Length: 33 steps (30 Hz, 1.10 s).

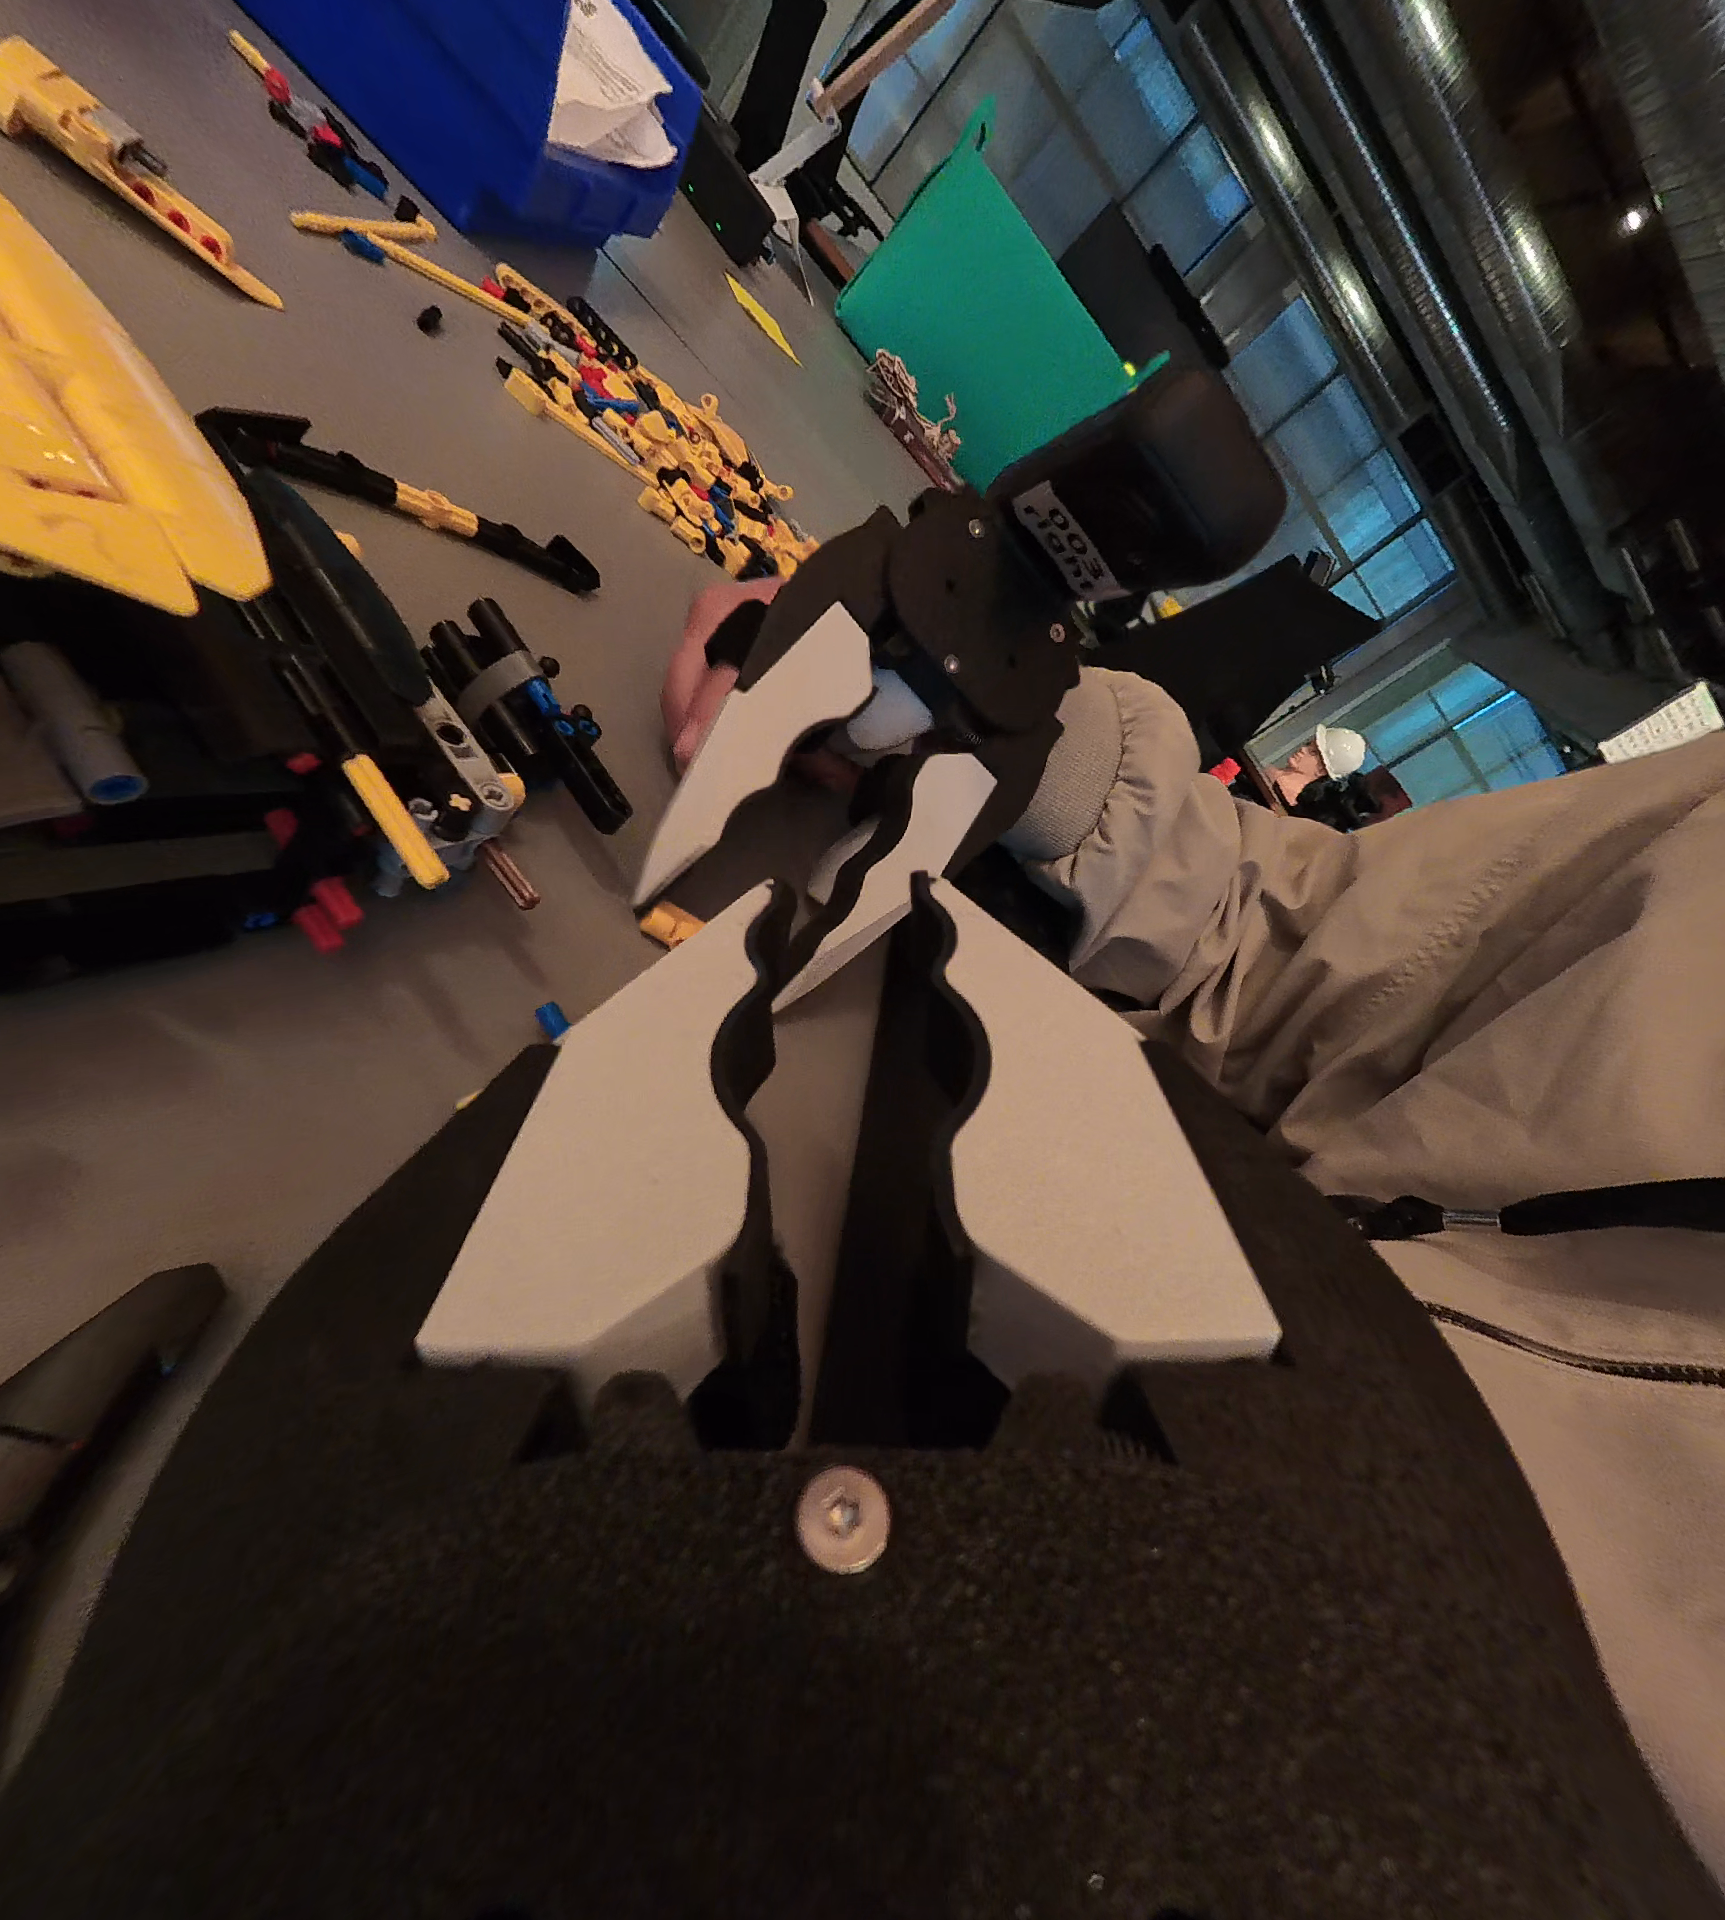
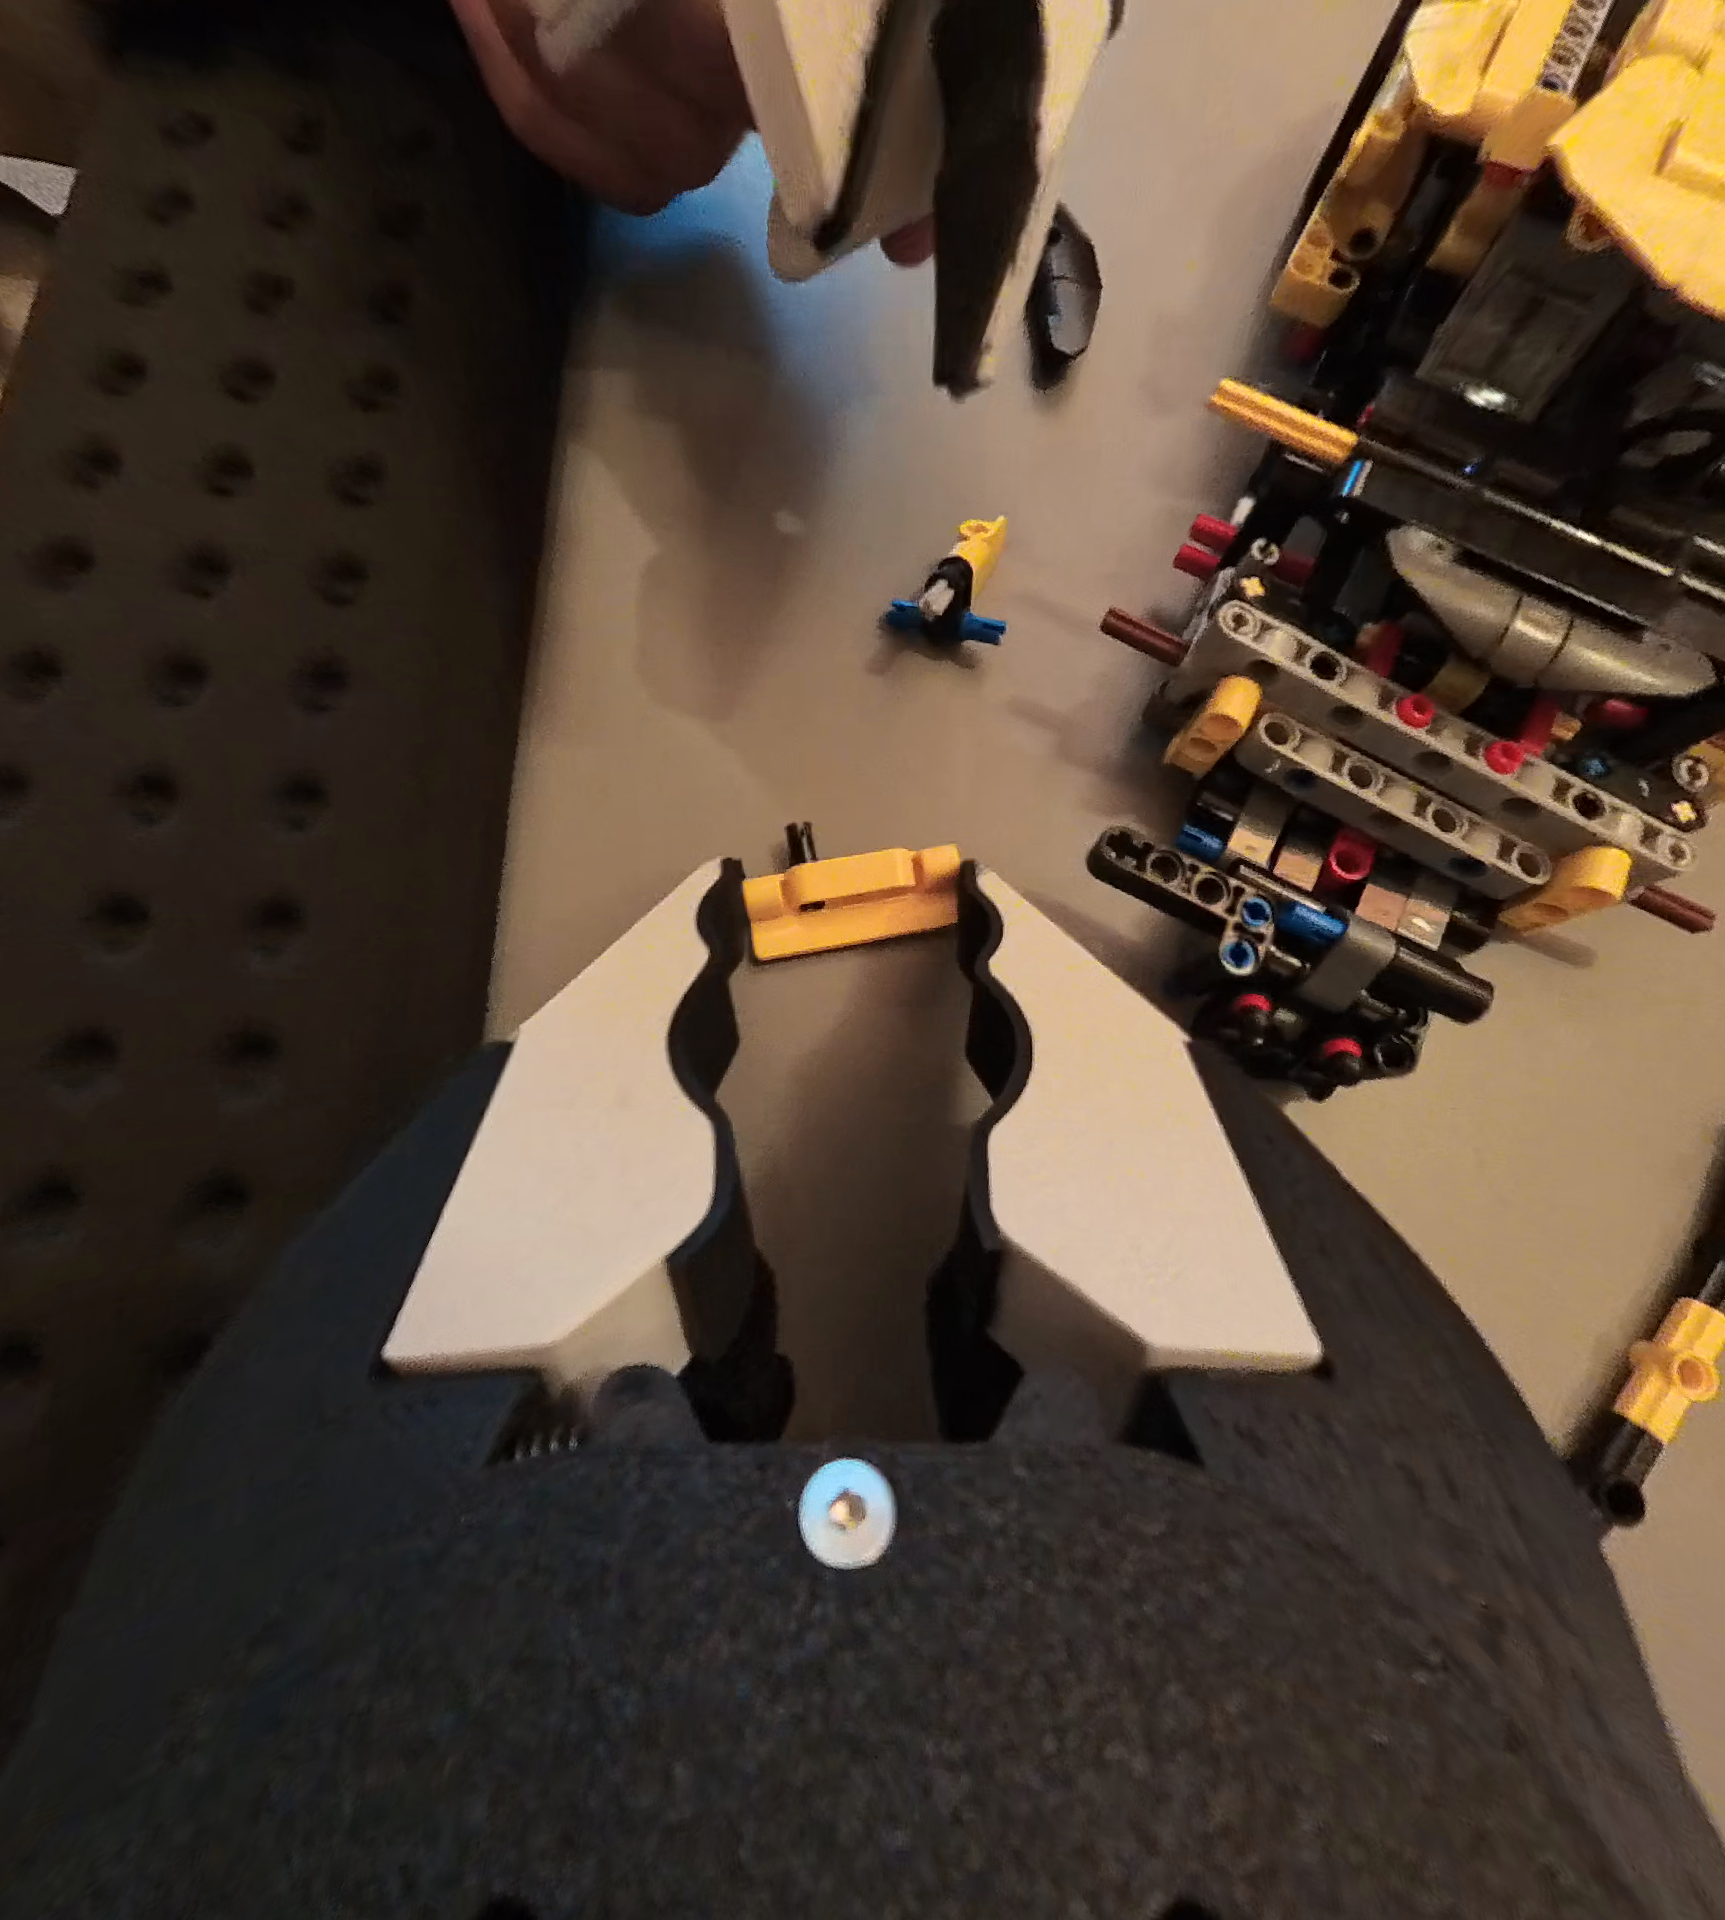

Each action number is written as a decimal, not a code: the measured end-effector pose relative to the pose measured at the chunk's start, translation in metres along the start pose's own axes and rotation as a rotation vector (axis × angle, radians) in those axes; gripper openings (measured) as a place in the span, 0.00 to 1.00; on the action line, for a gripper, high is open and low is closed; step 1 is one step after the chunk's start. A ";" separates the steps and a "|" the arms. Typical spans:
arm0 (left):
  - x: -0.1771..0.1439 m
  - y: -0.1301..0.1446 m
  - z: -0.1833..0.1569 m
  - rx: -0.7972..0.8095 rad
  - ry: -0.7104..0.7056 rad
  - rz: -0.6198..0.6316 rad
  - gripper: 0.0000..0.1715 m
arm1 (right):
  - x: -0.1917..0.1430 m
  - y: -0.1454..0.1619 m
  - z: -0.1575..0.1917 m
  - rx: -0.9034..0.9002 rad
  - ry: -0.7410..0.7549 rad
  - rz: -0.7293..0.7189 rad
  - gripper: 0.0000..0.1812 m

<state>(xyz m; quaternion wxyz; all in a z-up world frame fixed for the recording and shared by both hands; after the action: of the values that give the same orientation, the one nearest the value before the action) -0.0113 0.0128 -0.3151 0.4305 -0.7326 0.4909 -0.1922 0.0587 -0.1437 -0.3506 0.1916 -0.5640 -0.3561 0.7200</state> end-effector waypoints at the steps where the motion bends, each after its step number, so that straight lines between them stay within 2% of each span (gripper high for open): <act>1: 0.001 0.001 0.001 -0.007 0.002 0.013 0.13 | 0.001 -0.001 0.000 -0.001 0.002 0.001 0.22; 3: 0.003 0.002 0.002 -0.017 -0.007 0.028 0.12 | 0.002 -0.005 0.001 -0.001 0.046 -0.005 0.22; 7: -0.003 0.000 0.008 -0.067 -0.026 -0.022 0.12 | -0.016 -0.039 0.019 -0.110 0.247 -0.250 0.22; 11: -0.003 0.000 0.006 -0.048 -0.012 -0.021 0.12 | -0.017 -0.046 0.024 -0.203 0.446 -0.282 0.22; 16: 0.004 0.002 0.002 -0.016 -0.004 0.033 0.11 | -0.017 -0.049 0.029 -0.209 0.440 -0.304 0.22; 22: 0.004 0.002 0.002 -0.011 -0.001 0.030 0.07 | -0.009 -0.049 0.033 -0.238 0.435 -0.273 0.22; 25: 0.004 0.002 0.001 -0.003 0.001 0.031 0.02 | -0.010 -0.050 0.034 -0.242 0.439 -0.276 0.22; 33: 0.005 0.002 0.002 -0.013 0.003 0.038 0.06 | -0.009 -0.049 0.032 -0.241 0.452 -0.268 0.22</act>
<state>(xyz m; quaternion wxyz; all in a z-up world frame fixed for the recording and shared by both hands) -0.0088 0.0088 -0.3186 0.4285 -0.7257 0.5066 -0.1820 0.0245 -0.1263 -0.3051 0.2912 -0.6768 -0.4588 0.4966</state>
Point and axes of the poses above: each gripper's, where its closed fingertips meet, x out along the fingers, y out of its underside, z = x × y across the jaws, the point moved 8 cm from there along -x, back along the fingers, and after that the axes turned 11 degrees about x, right-handed, at the moved point
